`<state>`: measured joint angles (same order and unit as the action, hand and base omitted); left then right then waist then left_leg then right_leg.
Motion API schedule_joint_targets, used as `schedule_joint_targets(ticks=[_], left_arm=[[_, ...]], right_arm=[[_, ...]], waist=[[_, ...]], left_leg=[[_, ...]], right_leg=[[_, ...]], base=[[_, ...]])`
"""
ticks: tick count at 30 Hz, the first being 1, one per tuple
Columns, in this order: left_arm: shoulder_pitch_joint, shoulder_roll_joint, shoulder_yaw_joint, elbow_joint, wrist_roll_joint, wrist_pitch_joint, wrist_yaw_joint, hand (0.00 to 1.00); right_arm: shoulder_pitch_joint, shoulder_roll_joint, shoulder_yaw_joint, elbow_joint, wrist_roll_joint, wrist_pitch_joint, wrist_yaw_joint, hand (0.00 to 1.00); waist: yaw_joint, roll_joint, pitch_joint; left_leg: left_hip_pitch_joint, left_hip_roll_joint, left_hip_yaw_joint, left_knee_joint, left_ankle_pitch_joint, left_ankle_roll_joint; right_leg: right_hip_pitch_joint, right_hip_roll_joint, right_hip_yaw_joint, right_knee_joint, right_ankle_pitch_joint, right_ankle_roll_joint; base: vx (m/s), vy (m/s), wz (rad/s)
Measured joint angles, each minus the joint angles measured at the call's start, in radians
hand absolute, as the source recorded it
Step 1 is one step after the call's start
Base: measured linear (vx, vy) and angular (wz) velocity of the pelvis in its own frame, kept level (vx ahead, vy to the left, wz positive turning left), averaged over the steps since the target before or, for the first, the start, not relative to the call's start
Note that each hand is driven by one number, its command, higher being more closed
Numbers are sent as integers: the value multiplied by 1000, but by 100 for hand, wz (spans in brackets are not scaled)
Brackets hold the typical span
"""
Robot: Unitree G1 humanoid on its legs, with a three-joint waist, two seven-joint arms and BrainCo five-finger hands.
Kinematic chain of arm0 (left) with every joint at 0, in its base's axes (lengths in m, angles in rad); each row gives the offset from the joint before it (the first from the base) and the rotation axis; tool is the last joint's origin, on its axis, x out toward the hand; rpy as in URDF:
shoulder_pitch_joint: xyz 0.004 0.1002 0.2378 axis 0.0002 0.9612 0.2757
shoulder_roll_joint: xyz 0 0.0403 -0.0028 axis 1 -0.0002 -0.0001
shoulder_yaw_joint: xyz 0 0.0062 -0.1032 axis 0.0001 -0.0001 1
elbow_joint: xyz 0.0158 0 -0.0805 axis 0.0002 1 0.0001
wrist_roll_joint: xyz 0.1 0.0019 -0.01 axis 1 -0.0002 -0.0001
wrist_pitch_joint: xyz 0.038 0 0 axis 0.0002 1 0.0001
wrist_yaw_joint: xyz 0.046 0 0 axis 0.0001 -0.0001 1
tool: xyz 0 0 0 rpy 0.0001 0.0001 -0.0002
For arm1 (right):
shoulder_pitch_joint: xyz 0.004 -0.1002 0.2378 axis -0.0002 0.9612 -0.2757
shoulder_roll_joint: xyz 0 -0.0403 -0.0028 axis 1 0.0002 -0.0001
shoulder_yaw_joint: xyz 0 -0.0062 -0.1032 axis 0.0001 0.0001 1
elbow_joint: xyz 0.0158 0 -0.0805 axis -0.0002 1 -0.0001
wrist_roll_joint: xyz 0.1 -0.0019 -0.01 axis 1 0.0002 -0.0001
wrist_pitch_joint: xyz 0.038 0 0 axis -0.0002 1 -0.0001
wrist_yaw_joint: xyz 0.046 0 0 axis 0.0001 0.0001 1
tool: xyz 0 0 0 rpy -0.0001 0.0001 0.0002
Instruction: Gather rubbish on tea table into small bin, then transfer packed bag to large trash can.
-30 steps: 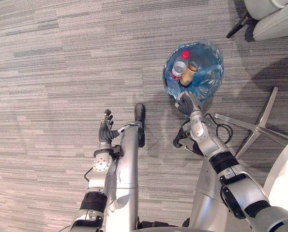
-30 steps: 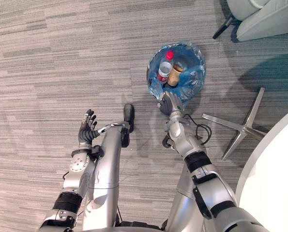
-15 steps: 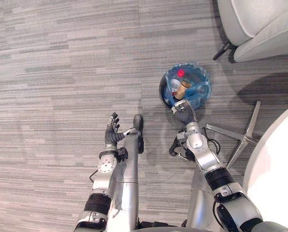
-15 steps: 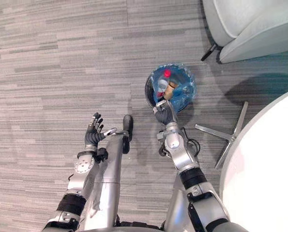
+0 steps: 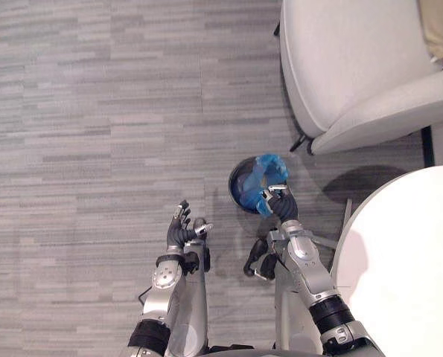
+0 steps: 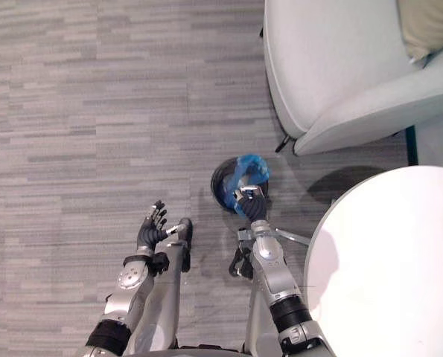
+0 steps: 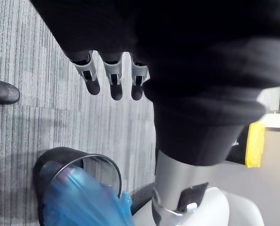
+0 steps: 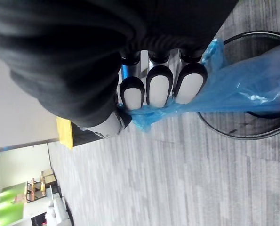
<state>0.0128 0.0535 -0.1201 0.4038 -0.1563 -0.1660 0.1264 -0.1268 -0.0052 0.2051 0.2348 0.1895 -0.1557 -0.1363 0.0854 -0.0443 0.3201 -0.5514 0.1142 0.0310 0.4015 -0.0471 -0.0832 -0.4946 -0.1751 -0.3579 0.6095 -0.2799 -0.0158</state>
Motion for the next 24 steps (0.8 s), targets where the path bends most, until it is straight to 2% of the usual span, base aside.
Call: schedule_joint_targets(ticks=[4,8,11,13,18,24], left_arm=[[37,4,-12,33,12,2,-18,0],[39,25,-35,110,15,3,-38,0],[58,37,-34,117,25,3,-40,0],[69,40,-34,117,37,3,-40,0],[125,44,-37,32,49,1,-61,0],[172,63,-49,-58,53,-15,-86,0]], right_arm=[[66,8,-1,-11,22,-6,17,100],[86,-2,-15,25,46,-17,54,100],[94,-1,-30,35,49,-17,74,100],[98,-3,-31,35,55,-16,80,100],[129,-3,-27,4,55,-17,121,100],[133,-23,3,-72,54,-18,164,100]], waist=[[-17,-8,-68],[-28,-1,-114],[-46,2,-134],[-46,4,-149],[-49,31,-211],[-49,39,-229]], left_leg=[[123,-17,17,-140,43,1],[245,-10,29,-307,112,-1],[317,-9,40,-370,128,-3],[352,-11,55,-389,133,-3],[422,-19,59,-437,137,3],[463,-27,60,-474,151,17]], right_leg=[[92,3,1,-95,27,15],[192,49,6,-250,95,23],[268,68,11,-340,133,32],[301,73,24,-379,150,38],[396,90,32,-498,205,56],[435,102,50,-551,241,57]], base=[[101,13,-1],[110,17,-16],[75,43,-12],[54,42,-23],[23,36,-8],[-46,31,-7]])
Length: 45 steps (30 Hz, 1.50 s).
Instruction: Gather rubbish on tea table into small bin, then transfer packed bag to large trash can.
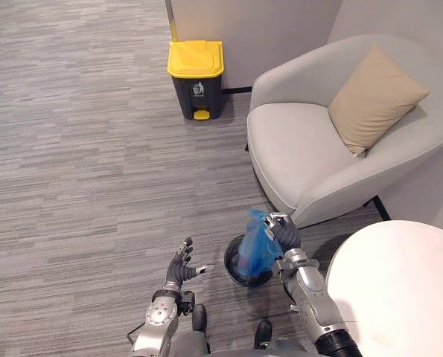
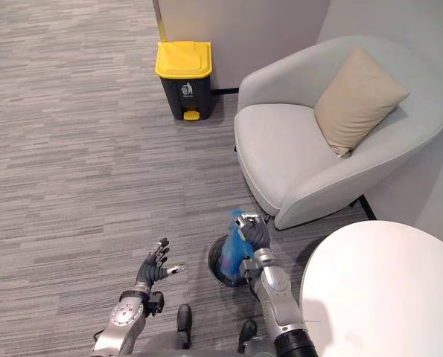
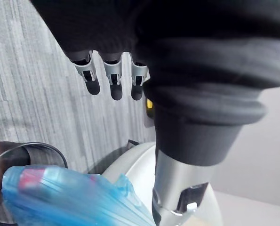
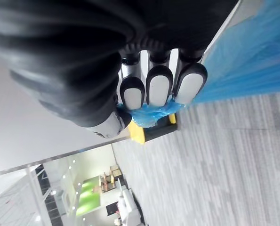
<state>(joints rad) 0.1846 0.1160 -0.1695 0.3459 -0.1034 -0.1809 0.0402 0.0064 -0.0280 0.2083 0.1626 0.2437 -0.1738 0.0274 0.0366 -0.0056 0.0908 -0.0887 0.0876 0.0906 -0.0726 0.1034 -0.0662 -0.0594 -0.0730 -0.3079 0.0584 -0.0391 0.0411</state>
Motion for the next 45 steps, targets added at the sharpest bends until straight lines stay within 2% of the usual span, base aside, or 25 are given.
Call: schedule_joint_targets(ticks=[5,10,15,17,24,29,37,45], left_arm=[[15,13,-36,-86,3,-6,-17,0],[13,21,-92,-164,50,-46,-19,0],[-16,39,-126,-221,157,-72,-21,0],[-43,52,-145,-222,187,-72,-21,0],[-123,77,-214,-236,278,-73,-15,0],[-166,69,-222,-226,341,-70,7,0],[-185,42,-219,-156,356,-60,55,0],[-185,22,-212,-119,362,-58,54,0]], right_arm=[[1,-48,46,-60,4,0,40,100],[1,-93,87,-123,87,-6,89,100],[-28,-128,151,-152,163,-8,131,100],[-58,-140,183,-152,189,-8,141,100],[-129,-159,242,-227,280,-8,175,100],[-154,-173,283,-227,308,-7,196,100],[-181,-175,309,-274,375,-3,197,100],[-207,-175,322,-274,375,2,195,100]], waist=[[1,0,-2],[0,8,-32],[-7,13,-51],[-18,13,-53],[-23,12,-60],[-23,13,-74],[-22,11,-89],[-21,-2,-98]], left_leg=[[28,1,3,-20,1,-1],[35,2,11,-20,1,0],[57,2,12,-21,1,0],[58,2,12,-21,1,0],[68,10,38,-22,1,0],[69,21,43,-22,1,-1],[68,30,46,-22,1,-1],[69,34,45,-22,2,-3]], right_leg=[[17,5,18,-12,7,-3],[23,10,33,-22,12,-6],[43,18,39,-27,12,-6],[43,19,40,-27,13,-6],[55,30,71,-63,42,-12],[53,38,82,-70,46,-18],[55,54,88,-80,53,-27],[56,59,90,-80,54,-29]], base=[[-27,16,-9],[23,6,-7],[31,-10,-4],[-8,4,-2],[-15,7,-12],[-6,-10,-7],[4,-3,-2],[0,0,0]])
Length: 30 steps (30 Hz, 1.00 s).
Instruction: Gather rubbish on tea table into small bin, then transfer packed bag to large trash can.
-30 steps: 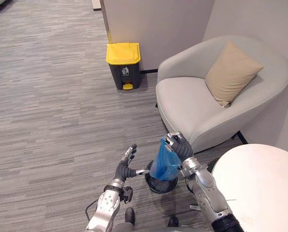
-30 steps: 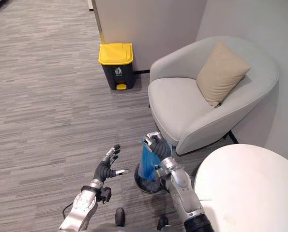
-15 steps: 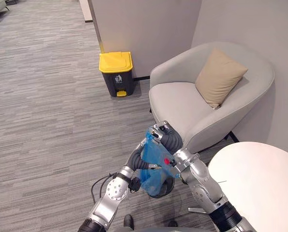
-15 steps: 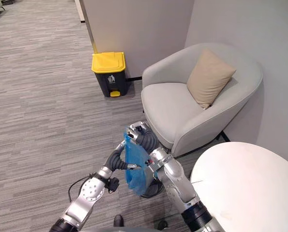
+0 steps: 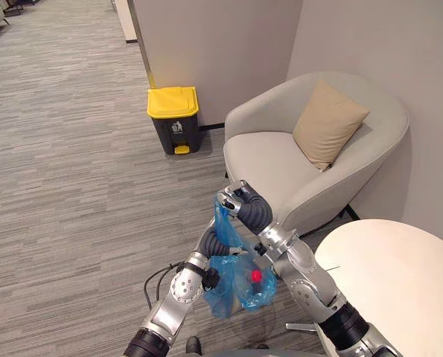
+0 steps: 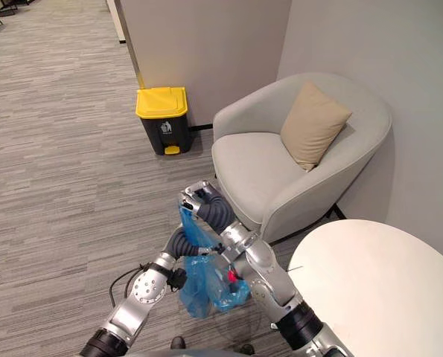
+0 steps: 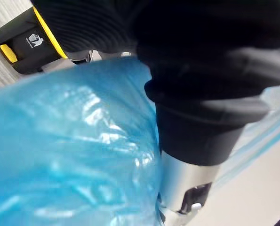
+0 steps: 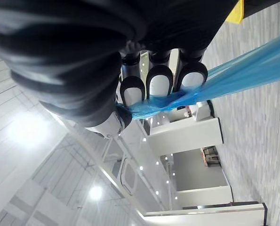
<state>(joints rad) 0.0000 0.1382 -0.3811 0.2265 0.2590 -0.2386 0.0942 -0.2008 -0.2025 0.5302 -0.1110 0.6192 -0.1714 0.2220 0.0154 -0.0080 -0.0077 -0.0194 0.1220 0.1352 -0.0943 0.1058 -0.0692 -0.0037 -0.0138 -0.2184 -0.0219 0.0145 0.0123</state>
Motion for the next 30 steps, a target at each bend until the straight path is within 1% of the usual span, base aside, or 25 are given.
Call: schedule_joint_targets(ticks=[3,11,14,19,22,27,28,30], left_arm=[[3,-6,0,4,0,0,-3,0],[29,-18,0,81,-2,4,-9,0],[33,-18,1,81,-2,8,-8,0],[45,-16,0,82,0,10,-8,0],[55,-19,-3,98,23,12,-8,0],[60,-19,-5,110,40,29,-3,0],[60,-18,-6,111,58,37,-2,0],[60,-18,-10,120,69,40,-1,0]], right_arm=[[0,0,0,0,-1,4,-1,100],[-1,15,-1,0,-2,5,-2,100],[-12,32,0,0,-3,5,-2,100],[-40,33,24,1,-4,5,-3,100],[-45,39,34,1,-4,5,-3,100],[-46,40,55,1,-4,5,-4,100],[-49,42,64,1,-4,5,-4,100],[-57,56,73,1,-4,5,-4,100]], waist=[[0,-1,-1],[-1,-1,-1],[0,-1,-1],[-2,-2,-1],[-2,-3,-2],[-1,-3,-2],[-1,-3,-2],[-1,-3,-2]], left_leg=[[0,0,0,0,0,0],[3,1,1,0,0,0],[8,2,7,0,0,-1],[14,2,17,0,-1,-2],[15,4,18,0,-2,-2],[15,5,18,0,-2,-2],[15,5,18,0,-2,-2],[15,5,18,0,-2,-2]], right_leg=[[0,0,0,0,0,0],[0,1,4,1,0,0],[0,2,13,2,0,-1],[-1,2,26,2,2,-3],[-1,2,28,2,2,-3],[-1,2,28,2,2,-3],[-1,2,28,2,2,-3],[-1,2,28,2,2,-3]], base=[[0,0,0],[0,1,0],[0,12,-7],[0,8,-7],[2,3,-2],[0,0,0],[0,0,0],[0,0,0]])
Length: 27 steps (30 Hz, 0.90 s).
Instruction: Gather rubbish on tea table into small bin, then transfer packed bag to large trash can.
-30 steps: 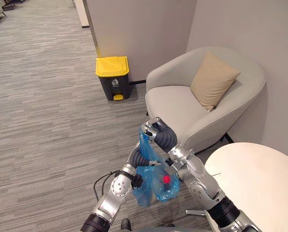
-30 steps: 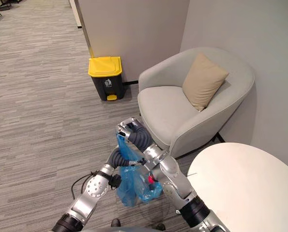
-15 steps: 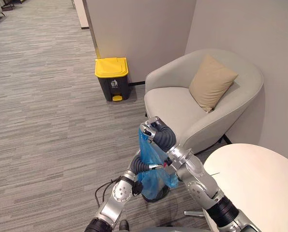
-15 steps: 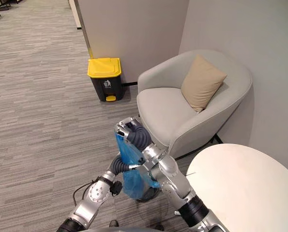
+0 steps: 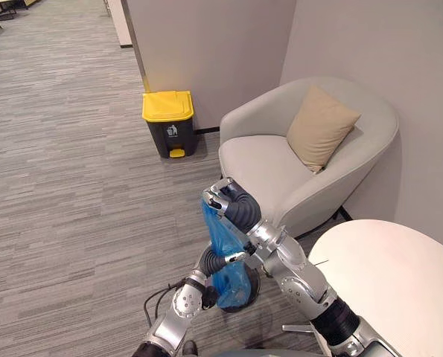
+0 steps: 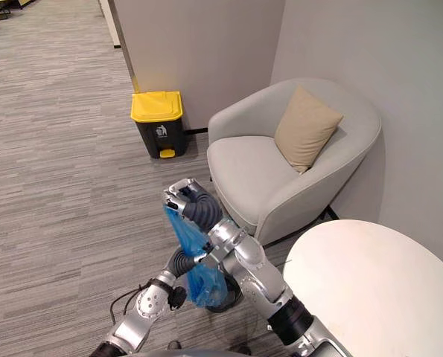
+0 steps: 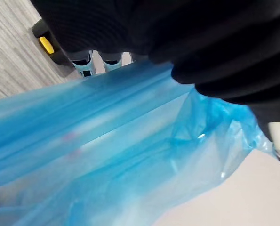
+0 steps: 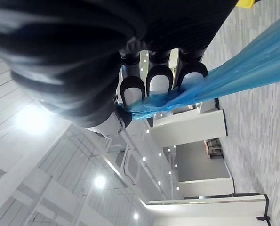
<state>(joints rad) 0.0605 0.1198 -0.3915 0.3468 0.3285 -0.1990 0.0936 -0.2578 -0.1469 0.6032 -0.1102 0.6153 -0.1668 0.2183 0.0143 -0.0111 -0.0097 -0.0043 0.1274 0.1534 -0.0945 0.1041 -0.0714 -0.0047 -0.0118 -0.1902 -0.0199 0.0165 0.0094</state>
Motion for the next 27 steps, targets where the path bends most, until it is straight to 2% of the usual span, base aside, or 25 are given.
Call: schedule_joint_targets(ticks=[6,10,17,18,22,27], left_arm=[[0,-2,-5,9,12,1,42,0],[1,-16,-35,-30,42,37,40,0],[-9,-44,-68,17,115,26,64,0],[-13,-45,-73,17,115,29,61,100],[-40,-46,-70,12,99,59,58,100],[-45,-50,-68,0,56,63,64,100]], right_arm=[[-11,29,41,0,4,-1,1,100],[-12,44,58,0,0,-1,0,100],[-10,42,65,1,0,-2,-21,100],[-10,42,65,1,1,-2,-21,100],[-10,50,67,1,7,-2,-20,100],[-10,63,76,1,24,-2,-18,100]], waist=[[0,-5,-3],[3,-6,-4],[1,-7,-4],[1,-7,-4],[1,-7,-4],[-1,-7,-4]], left_leg=[[0,1,0,0,0,0],[-1,1,-1,0,0,0],[-1,4,-1,0,0,0],[-1,4,-1,0,0,0],[-1,6,-2,0,0,0],[-1,6,-2,0,0,0]], right_leg=[[0,0,0,0,0,0],[0,-2,-1,0,0,0],[1,1,-1,0,0,0],[1,2,-1,-1,0,0],[1,3,-1,-1,0,0],[1,4,-1,-1,0,0]], base=[[0,0,0],[0,0,0],[0,0,0],[0,0,0],[0,0,0],[0,0,0]])
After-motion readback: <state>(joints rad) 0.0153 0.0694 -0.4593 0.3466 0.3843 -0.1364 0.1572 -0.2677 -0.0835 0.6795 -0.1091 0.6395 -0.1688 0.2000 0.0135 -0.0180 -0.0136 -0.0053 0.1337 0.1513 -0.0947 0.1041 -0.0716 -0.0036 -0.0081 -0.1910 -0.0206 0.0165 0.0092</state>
